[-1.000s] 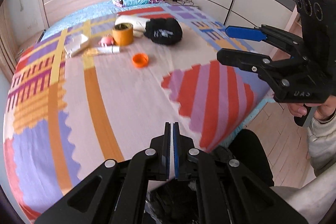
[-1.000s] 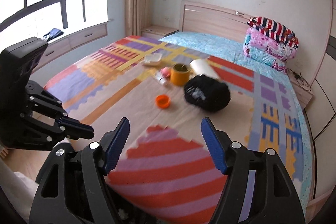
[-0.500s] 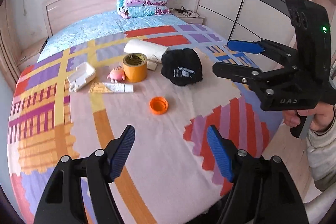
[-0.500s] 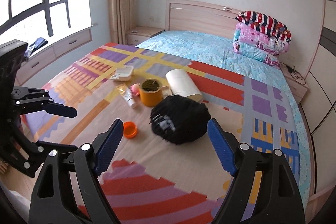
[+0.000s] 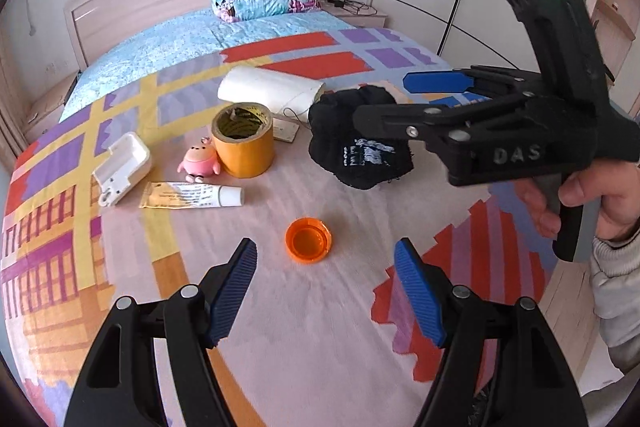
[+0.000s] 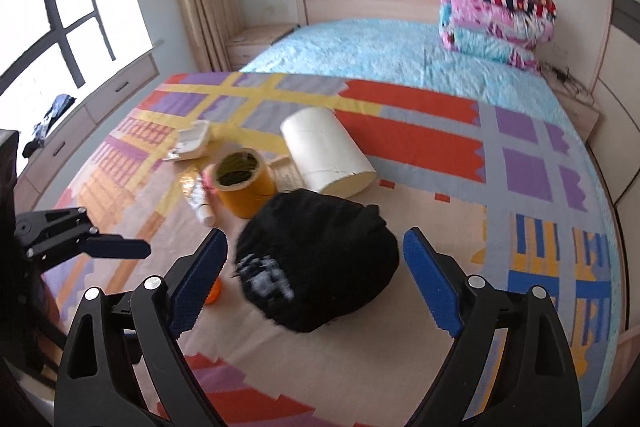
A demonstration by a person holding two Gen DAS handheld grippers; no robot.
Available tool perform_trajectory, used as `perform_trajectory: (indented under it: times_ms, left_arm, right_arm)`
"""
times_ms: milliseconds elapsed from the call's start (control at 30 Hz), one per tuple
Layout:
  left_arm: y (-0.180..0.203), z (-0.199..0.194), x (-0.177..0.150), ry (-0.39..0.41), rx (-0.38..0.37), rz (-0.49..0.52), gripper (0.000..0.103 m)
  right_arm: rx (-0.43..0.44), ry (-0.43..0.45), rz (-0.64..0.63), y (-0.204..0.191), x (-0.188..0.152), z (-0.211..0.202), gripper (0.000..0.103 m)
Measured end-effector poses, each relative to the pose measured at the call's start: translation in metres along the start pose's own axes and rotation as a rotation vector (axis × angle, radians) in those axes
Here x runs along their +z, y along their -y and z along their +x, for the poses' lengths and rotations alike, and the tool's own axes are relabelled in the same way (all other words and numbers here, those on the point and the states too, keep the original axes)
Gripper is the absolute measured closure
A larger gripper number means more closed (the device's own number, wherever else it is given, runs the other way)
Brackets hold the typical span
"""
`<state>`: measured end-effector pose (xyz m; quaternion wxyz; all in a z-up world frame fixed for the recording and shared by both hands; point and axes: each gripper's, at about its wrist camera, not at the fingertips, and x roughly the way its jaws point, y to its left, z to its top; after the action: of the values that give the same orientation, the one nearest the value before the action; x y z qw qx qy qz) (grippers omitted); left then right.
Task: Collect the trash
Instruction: 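Grasp the black cloth bundle with the right tool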
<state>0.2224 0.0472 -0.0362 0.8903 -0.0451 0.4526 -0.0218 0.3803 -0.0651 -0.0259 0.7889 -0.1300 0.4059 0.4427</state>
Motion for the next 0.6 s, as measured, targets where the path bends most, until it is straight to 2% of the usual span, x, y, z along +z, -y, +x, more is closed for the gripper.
perform_trajectory:
  times_ms: [133, 233, 500, 600]
  left_arm:
    - [-0.004, 0.014, 0.001, -0.022, -0.004, -0.023, 0.035]
    - [-0.005, 0.02, 0.002, -0.025, -0.003, -0.035, 0.026]
    - [-0.01, 0.034, 0.005, -0.039, 0.017, -0.049, 0.025]
    - [-0.017, 0.038, 0.005, -0.039, -0.015, -0.094, 0.025]
  right_arm:
    - [0.008, -0.035, 0.043, 0.011, 0.001, 0.015, 0.013]
    - [0.029, -0.049, 0.065, 0.018, 0.0, 0.023, 0.013]
    - [0.083, -0.076, 0.107, 0.024, -0.004, 0.039, 0.013]
    - [0.095, -0.078, 0.109, 0.024, -0.004, 0.042, 0.013]
